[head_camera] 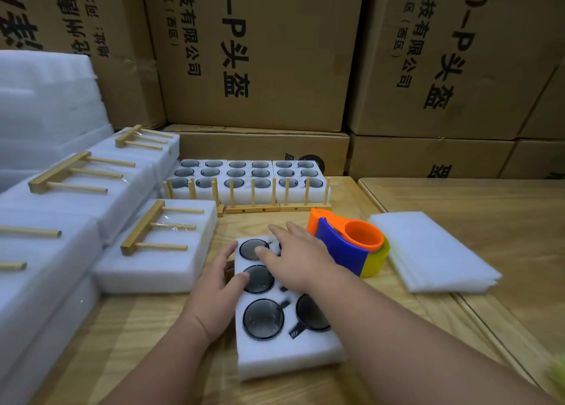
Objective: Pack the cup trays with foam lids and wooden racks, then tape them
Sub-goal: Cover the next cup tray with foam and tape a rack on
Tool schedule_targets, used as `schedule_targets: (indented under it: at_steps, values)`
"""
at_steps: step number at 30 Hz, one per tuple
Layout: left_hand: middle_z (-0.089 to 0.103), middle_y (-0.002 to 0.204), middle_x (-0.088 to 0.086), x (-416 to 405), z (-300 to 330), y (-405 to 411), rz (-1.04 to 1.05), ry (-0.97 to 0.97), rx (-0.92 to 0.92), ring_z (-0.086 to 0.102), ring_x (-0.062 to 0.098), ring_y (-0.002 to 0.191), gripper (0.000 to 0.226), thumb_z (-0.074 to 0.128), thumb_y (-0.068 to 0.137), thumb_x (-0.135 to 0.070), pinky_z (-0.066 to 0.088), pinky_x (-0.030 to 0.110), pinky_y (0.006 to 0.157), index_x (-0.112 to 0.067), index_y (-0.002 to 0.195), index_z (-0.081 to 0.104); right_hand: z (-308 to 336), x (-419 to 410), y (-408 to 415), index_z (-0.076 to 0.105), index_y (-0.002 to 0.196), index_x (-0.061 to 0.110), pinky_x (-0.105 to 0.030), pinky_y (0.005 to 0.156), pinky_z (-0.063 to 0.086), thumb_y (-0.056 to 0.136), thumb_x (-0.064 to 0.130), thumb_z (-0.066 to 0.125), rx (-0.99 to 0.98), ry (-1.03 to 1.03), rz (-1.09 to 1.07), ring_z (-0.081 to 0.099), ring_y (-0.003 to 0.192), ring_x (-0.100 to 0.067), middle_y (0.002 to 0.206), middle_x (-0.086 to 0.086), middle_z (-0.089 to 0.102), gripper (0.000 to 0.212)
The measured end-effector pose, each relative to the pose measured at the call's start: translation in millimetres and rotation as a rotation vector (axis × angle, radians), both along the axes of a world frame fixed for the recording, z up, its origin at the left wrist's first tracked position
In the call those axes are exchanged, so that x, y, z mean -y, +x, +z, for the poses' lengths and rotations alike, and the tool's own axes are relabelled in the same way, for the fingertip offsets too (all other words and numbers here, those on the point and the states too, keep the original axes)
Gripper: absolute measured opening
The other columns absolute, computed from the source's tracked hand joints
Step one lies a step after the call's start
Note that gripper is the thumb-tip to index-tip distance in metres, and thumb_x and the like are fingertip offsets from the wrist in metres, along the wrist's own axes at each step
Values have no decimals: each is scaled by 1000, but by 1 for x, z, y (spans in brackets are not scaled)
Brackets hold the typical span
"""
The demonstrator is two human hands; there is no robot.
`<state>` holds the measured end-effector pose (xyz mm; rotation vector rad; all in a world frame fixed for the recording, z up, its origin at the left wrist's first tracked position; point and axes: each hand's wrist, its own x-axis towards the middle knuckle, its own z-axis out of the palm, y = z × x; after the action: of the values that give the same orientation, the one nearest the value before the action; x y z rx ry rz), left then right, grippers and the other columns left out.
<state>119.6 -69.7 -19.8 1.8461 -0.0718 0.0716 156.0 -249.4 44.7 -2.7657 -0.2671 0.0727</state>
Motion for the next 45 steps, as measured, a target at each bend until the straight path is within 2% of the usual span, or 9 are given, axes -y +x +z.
schedule_targets:
  at_steps: [5,11,16,20,26,31,34,39,45]
  values:
    - [64,131,-11,-1,0,-1,-5,-1,26,62,9,119,59,56,68,-57,50,42,103,-61,126,44,-5,-2,3,25,157,36,-58,114,23,92,74,23,-5,-124,6,17,151,-25,162,-3,29,75]
    - [62,122,-37,0,3,-2,-1,2,42,55,-16,116,64,58,69,-64,46,15,94,-53,131,46,-9,4,-18,27,155,36,-56,114,24,92,74,23,7,-130,30,15,151,-23,162,0,29,74]
    - [56,143,-15,-2,4,-2,-17,96,35,52,6,132,82,58,70,-64,42,43,114,-41,147,43,0,13,-33,38,152,34,-47,117,27,96,66,38,37,-49,68,24,148,-20,158,3,35,64]
    - [62,137,-12,0,6,-3,-9,107,44,57,8,127,83,59,70,-64,44,45,112,-35,147,46,10,37,-48,62,121,32,-39,91,50,97,54,49,238,48,74,54,112,-15,122,12,59,35]
    - [65,126,-17,2,6,-6,3,109,46,61,1,117,70,61,77,-51,47,40,107,-36,145,48,23,99,-49,63,76,29,-36,56,45,90,45,48,412,235,-58,56,63,-10,63,11,61,26]
    - [66,124,-17,2,9,-8,12,109,41,62,4,114,72,59,74,-57,48,41,106,-39,144,49,25,171,-18,67,73,28,-34,59,48,96,31,58,507,391,-339,65,67,-18,66,6,68,24]
    - [65,128,-14,2,9,-8,14,113,44,61,9,118,74,58,74,-58,47,44,107,-38,144,48,17,217,-1,71,99,24,-31,67,47,95,33,59,440,324,-518,66,85,-20,90,6,71,15]
    - [65,126,-22,2,10,-9,14,114,38,60,-1,116,70,58,74,-57,47,40,107,-41,142,49,-5,271,11,42,149,16,-51,111,35,78,79,59,63,-23,-783,33,144,-38,154,-14,43,97]
    - [66,129,-14,2,10,-8,9,110,35,61,6,120,68,60,77,-52,47,43,108,-38,143,49,-17,292,11,36,151,14,-51,106,42,51,99,48,-41,21,-845,42,138,-39,151,-12,47,132]
